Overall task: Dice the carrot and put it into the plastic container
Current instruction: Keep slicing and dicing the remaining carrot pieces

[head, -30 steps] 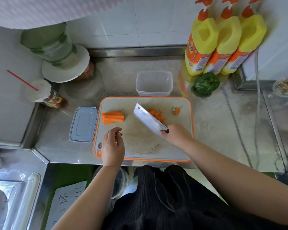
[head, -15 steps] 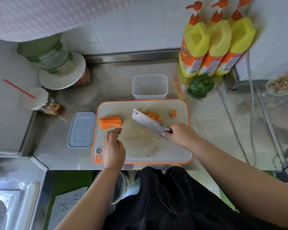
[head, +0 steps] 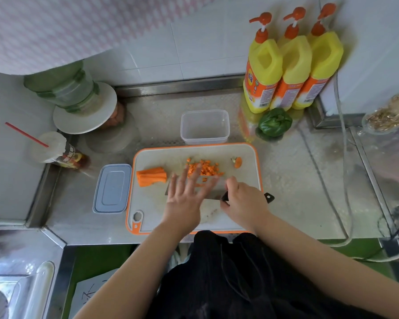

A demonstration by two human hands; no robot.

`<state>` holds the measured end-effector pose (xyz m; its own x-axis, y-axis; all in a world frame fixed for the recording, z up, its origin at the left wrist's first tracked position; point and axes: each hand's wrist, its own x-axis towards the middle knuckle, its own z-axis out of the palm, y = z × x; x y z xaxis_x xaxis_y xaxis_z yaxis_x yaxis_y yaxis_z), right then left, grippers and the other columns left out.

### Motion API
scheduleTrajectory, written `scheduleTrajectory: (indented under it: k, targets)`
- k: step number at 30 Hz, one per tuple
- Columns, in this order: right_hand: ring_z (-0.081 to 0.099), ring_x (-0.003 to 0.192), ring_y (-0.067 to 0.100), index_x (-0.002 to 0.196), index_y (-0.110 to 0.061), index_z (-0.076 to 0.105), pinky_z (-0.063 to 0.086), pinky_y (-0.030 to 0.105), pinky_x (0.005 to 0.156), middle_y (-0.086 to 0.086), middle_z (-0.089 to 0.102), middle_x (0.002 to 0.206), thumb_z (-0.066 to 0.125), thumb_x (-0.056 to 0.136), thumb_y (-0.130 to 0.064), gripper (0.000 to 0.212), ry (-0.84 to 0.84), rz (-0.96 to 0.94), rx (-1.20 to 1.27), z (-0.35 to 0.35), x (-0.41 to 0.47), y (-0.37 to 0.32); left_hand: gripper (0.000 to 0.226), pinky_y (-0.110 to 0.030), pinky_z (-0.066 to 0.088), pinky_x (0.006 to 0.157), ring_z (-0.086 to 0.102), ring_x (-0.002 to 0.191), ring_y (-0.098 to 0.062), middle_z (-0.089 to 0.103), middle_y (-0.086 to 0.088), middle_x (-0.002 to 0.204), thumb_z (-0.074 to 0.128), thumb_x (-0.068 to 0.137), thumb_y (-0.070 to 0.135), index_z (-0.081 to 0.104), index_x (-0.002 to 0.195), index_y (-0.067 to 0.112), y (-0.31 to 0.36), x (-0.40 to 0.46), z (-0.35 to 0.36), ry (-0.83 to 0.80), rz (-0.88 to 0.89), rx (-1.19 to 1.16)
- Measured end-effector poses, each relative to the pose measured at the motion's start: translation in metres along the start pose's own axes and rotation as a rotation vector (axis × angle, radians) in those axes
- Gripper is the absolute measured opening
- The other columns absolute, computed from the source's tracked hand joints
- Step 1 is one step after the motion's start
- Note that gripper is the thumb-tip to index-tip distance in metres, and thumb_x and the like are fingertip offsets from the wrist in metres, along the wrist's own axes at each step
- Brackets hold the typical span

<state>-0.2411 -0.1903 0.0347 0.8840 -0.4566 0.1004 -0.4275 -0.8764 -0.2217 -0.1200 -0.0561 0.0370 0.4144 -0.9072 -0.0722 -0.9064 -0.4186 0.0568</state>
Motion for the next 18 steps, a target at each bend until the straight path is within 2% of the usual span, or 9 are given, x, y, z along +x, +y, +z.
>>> scheduleTrajectory:
  k: [3,7,9,11,14,16,18]
  targets:
    - [0.052,0.039,0.020,0.086,-0.011,0.038,0.023,0.023,0.039,0.000,0.051,0.051,0.086,0.048,-0.023,0.062,0.086,-0.014,-0.004,0.003,-0.001,-0.002,0.097,-0.055,-0.008,0.118,-0.023,0.145,-0.036,-0.029,0.000,0.157,0.040,0.085,0.003,-0.026,0.142,0.047,0.010,0.014,-0.002,-0.173,0.072,0.130]
    - [0.051,0.039,0.020,0.082,-0.010,0.044,0.024,0.022,0.040,0.001,0.050,0.051,0.088,0.045,-0.024,0.059,0.155,0.014,-0.056,-0.004,-0.004,0.001,0.096,-0.057,-0.008,0.116,-0.021,0.145,-0.036,-0.027,-0.001,0.158,0.040,0.088,0.008,-0.028,0.144,0.045,0.006,0.023,0.004,-0.184,0.055,0.168]
    - [0.051,0.039,0.020,0.078,-0.008,0.051,0.027,0.022,0.037,0.001,0.050,0.050,0.089,0.043,-0.023,0.055,0.169,0.034,-0.053,-0.005,-0.005,0.003,0.097,-0.058,-0.002,0.116,-0.010,0.148,-0.037,-0.014,-0.002,0.162,0.043,0.082,0.006,-0.017,0.147,0.045,0.004,0.024,0.007,-0.139,0.069,0.150]
    - [0.051,0.039,0.020,0.078,-0.008,0.051,0.029,0.023,0.037,0.001,0.050,0.051,0.089,0.043,-0.022,0.054,0.193,0.056,-0.036,-0.006,-0.007,0.006,0.093,-0.058,0.013,0.117,0.013,0.146,-0.036,0.011,-0.003,0.161,0.040,0.072,0.004,0.008,0.151,0.041,0.003,0.023,0.006,-0.058,0.051,0.066]
    - [0.050,0.039,0.020,0.078,-0.007,0.052,0.031,0.023,0.036,0.001,0.049,0.051,0.088,0.044,-0.020,0.051,0.201,0.088,-0.036,-0.008,-0.009,0.011,0.074,-0.053,0.040,0.103,0.045,0.120,-0.033,0.043,-0.006,0.141,0.029,0.070,0.006,0.037,0.140,0.027,-0.002,0.021,0.007,0.170,-0.027,-0.187]
    - [0.052,0.040,0.021,0.074,-0.007,0.055,0.033,0.025,0.035,0.001,0.051,0.051,0.088,0.044,-0.020,0.046,0.191,0.102,-0.050,-0.008,-0.011,0.013,0.056,-0.050,0.047,0.092,0.049,0.108,-0.031,0.050,-0.005,0.132,0.036,0.080,0.006,0.045,0.133,0.024,-0.006,0.023,0.006,0.278,-0.035,-0.286]
    - [0.053,0.043,0.021,0.074,-0.008,0.055,0.033,0.025,0.036,0.000,0.052,0.052,0.088,0.045,-0.021,0.046,0.175,0.097,-0.052,-0.005,-0.014,0.012,0.037,-0.048,0.050,0.088,0.049,0.107,-0.030,0.053,-0.002,0.128,0.045,0.091,0.024,0.054,0.127,0.030,-0.010,0.025,0.003,0.286,0.050,-0.247]
